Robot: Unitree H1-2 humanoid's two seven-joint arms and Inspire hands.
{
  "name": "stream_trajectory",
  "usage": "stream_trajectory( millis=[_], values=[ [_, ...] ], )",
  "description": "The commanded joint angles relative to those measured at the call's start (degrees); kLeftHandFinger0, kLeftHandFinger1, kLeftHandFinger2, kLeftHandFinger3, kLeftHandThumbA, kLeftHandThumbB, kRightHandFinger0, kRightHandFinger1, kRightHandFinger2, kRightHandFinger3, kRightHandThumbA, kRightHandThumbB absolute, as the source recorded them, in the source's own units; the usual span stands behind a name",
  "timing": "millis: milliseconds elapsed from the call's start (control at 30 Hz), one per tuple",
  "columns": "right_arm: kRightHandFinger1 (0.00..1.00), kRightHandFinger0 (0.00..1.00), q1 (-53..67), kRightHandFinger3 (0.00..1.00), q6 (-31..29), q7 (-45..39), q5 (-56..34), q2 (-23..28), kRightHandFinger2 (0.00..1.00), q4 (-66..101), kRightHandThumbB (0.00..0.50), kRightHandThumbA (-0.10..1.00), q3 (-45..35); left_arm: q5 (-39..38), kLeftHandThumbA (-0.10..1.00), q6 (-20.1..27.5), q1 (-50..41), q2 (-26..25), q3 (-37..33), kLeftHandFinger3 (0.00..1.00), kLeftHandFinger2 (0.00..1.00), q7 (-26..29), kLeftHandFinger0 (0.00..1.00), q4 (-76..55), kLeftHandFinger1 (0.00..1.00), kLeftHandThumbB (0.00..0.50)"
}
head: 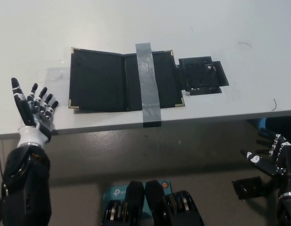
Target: The robot uses its left hand to push the cover of the diary kept in the middle of the desk towards the right to close it
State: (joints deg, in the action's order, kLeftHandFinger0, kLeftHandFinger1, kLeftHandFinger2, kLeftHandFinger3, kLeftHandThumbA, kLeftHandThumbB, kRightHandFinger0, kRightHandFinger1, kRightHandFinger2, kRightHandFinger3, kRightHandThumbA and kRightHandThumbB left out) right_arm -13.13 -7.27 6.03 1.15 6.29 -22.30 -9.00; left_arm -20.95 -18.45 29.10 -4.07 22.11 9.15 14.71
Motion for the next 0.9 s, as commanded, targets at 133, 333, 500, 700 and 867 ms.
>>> stream_trajectory(
  millis=[133,333,500,700,867],
  values=[
    [0.64,0.47,-1.26,0.71,-2.39,0.77,0.15,0.9,0.69,0.86,0.386,1.0,-0.17,-0.2,1.0,0.27,1.32,-0.97,-0.04,1.0,1.0,0.32,1.0,-0.79,1.0,0.195],
    [0.63,0.47,-1.42,0.69,-1.69,0.83,-0.04,0.67,0.68,1.42,0.405,1.0,-0.28,-0.46,1.0,1.93,1.4,2.17,-0.63,1.0,1.0,0.22,1.0,2.32,1.0,0.205],
    [0.64,0.47,-1.51,0.72,-1.59,0.55,0.1,0.96,0.69,1.9,0.402,1.0,-0.13,-2.26,1.0,2.2,1.91,6.52,0.25,1.0,1.0,1.36,1.0,3.06,1.0,0.188],
    [0.64,0.47,-1.87,0.73,-2.07,-0.31,-0.41,1.04,0.69,1.73,0.39,1.0,0.16,-3.95,1.0,4.13,2.13,10.75,-0.21,1.0,1.0,0.08,1.0,5.21,1.0,0.177],
    [0.66,0.48,-2.22,0.76,-0.63,-0.28,0.08,1.11,0.71,2.7,0.373,1.0,0.47,-3.5,1.0,4.43,2.97,13.69,-0.88,1.0,1.0,1.24,1.0,5.71,1.0,0.204]
  ],
)
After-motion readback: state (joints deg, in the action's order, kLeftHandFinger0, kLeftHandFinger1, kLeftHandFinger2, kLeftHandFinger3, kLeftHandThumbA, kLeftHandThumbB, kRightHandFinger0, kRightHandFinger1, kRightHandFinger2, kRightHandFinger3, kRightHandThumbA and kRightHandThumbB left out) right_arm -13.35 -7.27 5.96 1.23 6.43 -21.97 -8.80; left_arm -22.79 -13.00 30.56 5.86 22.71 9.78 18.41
